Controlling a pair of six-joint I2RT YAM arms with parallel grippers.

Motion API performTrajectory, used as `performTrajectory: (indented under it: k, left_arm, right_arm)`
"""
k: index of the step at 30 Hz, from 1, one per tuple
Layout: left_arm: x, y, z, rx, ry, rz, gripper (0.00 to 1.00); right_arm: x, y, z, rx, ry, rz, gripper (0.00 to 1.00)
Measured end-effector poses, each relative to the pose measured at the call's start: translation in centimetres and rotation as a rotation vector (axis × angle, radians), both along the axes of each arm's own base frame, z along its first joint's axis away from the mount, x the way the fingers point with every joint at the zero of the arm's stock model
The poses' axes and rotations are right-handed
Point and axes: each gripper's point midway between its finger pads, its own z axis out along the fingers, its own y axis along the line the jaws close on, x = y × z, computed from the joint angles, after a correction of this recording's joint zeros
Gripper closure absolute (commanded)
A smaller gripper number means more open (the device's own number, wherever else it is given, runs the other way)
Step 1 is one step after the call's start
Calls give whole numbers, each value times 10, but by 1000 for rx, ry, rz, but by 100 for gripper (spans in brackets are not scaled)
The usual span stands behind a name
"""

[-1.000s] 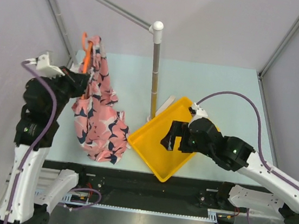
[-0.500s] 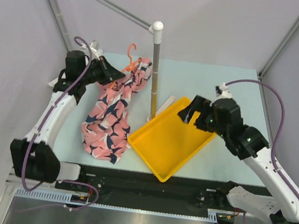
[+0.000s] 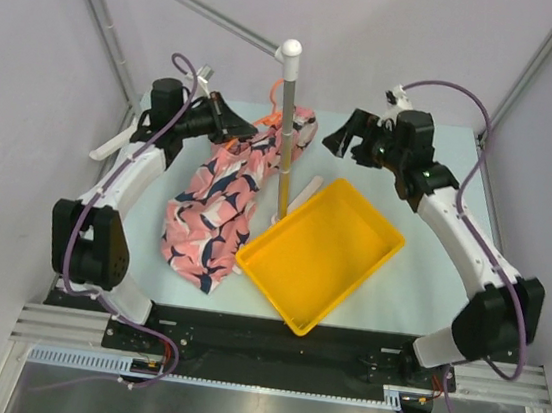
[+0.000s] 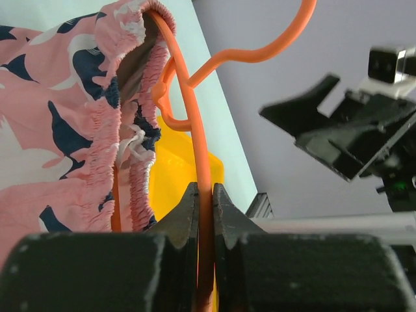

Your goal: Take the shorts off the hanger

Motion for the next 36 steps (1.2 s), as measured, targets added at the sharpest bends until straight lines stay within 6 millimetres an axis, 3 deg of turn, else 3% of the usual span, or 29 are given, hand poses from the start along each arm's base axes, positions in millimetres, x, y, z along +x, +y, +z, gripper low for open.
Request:
performTrajectory:
  k: [6, 9, 13, 23, 24, 26, 29, 32, 33, 34, 36]
  left_arm:
    - [4, -33, -13, -8, 27, -84, 100]
    - [6, -40, -17, -13, 46, -98, 100]
    - [9, -42, -23, -21, 73, -100, 100]
    - [8, -44, -21, -19, 81, -105, 100]
    - [7, -44, -21, -19, 81, -106, 100]
    - [6, -45, -20, -19, 79, -108, 99]
    - [3, -48, -18, -19, 80, -115, 100]
    - [0, -50, -17, -19, 83, -123, 98]
    - [-2, -51, -16, -18, 84, -127, 94]
    - [-5, -50, -16, -14, 87, -132, 78]
    - [-5, -47, -12, 4, 80, -120, 56]
  right_arm:
    - [70, 45, -4, 48, -139, 153, 10]
    - [86, 58, -23, 63, -160, 210, 13]
    - [93, 72, -42, 85, -170, 277, 18]
    - [81, 110, -16, 120, -303, 379, 23]
    - [80, 114, -14, 123, -313, 387, 29]
    - [78, 122, -12, 129, -326, 401, 32]
    - [78, 131, -12, 133, -338, 411, 43]
    - [80, 137, -13, 131, -351, 409, 74]
    - [82, 138, -13, 130, -354, 402, 91]
    - [86, 139, -14, 120, -358, 388, 96]
    - [91, 138, -21, 101, -353, 377, 100]
